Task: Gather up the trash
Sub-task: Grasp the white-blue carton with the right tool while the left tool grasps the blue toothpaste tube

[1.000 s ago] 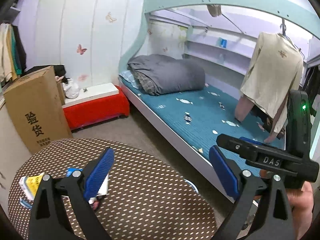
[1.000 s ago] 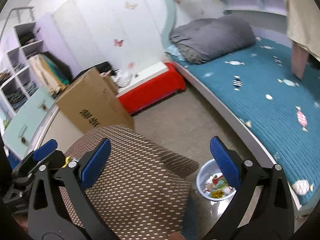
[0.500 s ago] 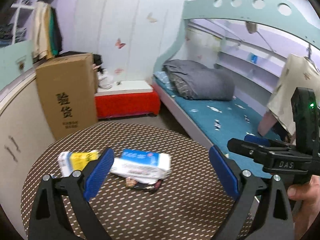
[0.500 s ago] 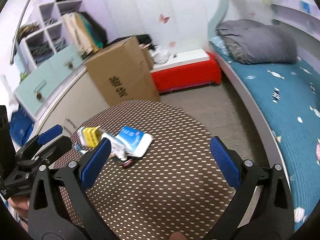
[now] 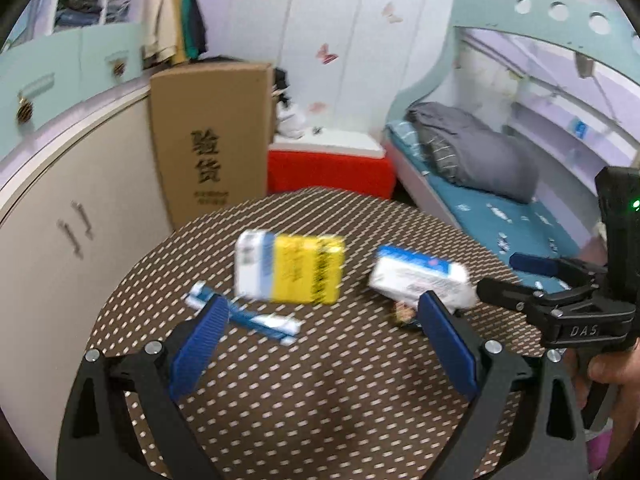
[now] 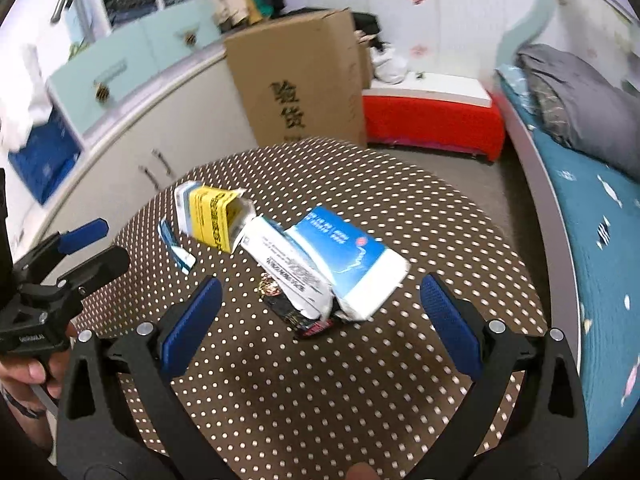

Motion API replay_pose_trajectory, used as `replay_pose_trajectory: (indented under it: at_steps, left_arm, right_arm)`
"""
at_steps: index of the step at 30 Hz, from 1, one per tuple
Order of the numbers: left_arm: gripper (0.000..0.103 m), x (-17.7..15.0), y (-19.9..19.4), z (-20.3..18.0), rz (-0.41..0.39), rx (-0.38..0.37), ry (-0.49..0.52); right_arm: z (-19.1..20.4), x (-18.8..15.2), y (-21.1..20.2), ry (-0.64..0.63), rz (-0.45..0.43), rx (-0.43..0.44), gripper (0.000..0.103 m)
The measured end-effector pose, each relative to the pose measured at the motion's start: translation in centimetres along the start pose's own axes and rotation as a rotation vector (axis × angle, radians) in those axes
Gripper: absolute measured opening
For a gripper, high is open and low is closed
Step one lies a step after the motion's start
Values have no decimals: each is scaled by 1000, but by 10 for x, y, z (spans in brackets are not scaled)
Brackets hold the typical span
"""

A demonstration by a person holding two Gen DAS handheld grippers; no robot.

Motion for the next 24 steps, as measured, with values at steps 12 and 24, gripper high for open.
replay_pose_trajectory:
  at_steps: [12, 24]
  left_arm:
    - [94, -22, 37, 47, 94, 167, -90]
    - [69, -23, 85, 85, 189, 349, -179]
  right_arm:
    - [6, -10, 46, -182, 83, -6, 88]
    - [3, -6, 61, -185, 82, 30, 72]
Point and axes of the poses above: each gripper's, at about its wrist camera, not at the fingertips, and y roughly the way its jaws point, z to its left, x to its top, the point moved 9 cm from there along y, roughly the way its jaws point, and after that the axes turned 4 degrees about -y, right-handed, at the moved point
